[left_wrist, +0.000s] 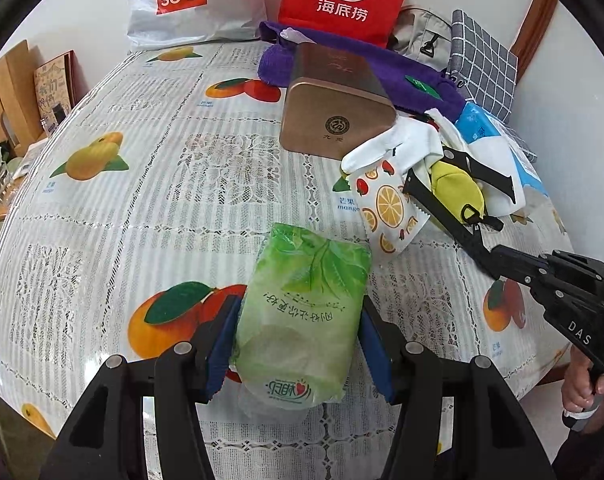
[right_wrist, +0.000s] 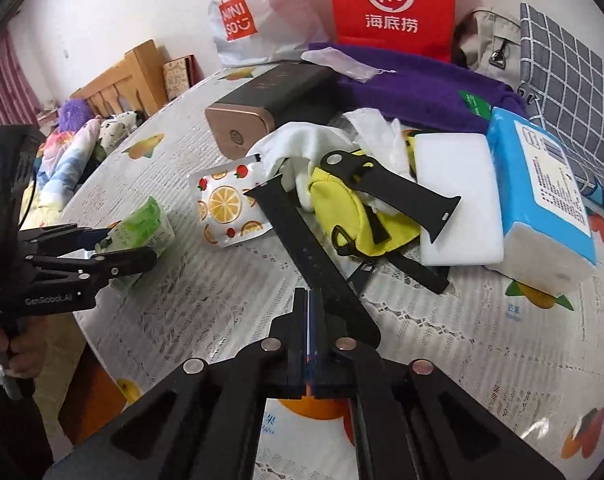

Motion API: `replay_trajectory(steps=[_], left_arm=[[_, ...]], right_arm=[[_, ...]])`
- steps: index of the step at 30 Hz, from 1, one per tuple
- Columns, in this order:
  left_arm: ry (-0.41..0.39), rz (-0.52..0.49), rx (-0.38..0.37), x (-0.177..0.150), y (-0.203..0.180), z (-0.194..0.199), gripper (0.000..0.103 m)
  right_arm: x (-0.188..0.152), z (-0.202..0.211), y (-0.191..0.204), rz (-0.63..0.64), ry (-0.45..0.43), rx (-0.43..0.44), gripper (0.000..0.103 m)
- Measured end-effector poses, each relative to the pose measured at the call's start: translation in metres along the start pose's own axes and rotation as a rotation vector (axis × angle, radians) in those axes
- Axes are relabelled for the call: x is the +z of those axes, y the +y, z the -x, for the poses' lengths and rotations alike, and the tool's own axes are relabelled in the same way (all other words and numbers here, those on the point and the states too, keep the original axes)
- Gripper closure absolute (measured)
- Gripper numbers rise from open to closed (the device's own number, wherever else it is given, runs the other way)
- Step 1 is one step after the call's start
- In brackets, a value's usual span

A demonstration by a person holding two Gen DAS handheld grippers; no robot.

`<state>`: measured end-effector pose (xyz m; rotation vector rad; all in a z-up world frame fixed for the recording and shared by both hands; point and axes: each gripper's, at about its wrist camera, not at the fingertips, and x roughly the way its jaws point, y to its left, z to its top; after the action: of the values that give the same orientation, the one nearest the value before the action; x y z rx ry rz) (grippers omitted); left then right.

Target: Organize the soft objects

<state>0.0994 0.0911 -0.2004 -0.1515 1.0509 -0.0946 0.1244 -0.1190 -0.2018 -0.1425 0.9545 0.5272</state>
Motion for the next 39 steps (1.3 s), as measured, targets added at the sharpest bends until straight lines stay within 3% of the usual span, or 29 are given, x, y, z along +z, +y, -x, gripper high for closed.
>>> replay_trajectory(steps=[1,5,13,15,16,19,22,24,31,39], left_arm=[[0.001,0.002,0.001,0.000,0.000,0.000,0.048],[0.006,0.002,-0.003,0.000,0.000,0.000,0.048],[0.000,0.015,-0.019,0.003,0.005,0.000,0.048],[-0.001,0.015,-0.023,0.003,0.006,0.000,0.048],[-0.001,0.016,-0.026,0.003,0.007,0.000,0.048],[-0.001,0.017,-0.032,0.004,0.007,0.000,0.048],[-0.001,0.021,-0.032,0.004,0.008,0.000,0.048],[-0.003,0.022,-0.027,0.004,0.007,0.000,0.048],[-0.003,0.040,-0.008,0.000,0.003,0.003,0.048],[-0.025,0.041,0.027,0.000,-0.007,0.018,0.048]], right_arm=[[0.001,-0.001,0.000,0.003,-0.007,0.005,0.097],[0.008,-0.012,0.005,0.032,-0.013,-0.005,0.067],[0.019,-0.042,0.023,0.142,0.002,-0.134,0.065],[0.022,-0.045,0.024,0.140,-0.006,-0.132,0.066],[0.024,-0.046,0.023,0.134,-0.001,-0.121,0.078],[0.029,-0.044,0.016,0.093,0.014,-0.088,0.094],[0.030,-0.037,0.008,0.053,0.028,-0.055,0.100],[0.027,-0.026,0.002,0.012,0.025,0.000,0.100],[0.004,0.013,-0.014,-0.059,-0.017,0.014,0.101],[-0.036,0.062,-0.061,-0.152,-0.059,-0.096,0.101]])
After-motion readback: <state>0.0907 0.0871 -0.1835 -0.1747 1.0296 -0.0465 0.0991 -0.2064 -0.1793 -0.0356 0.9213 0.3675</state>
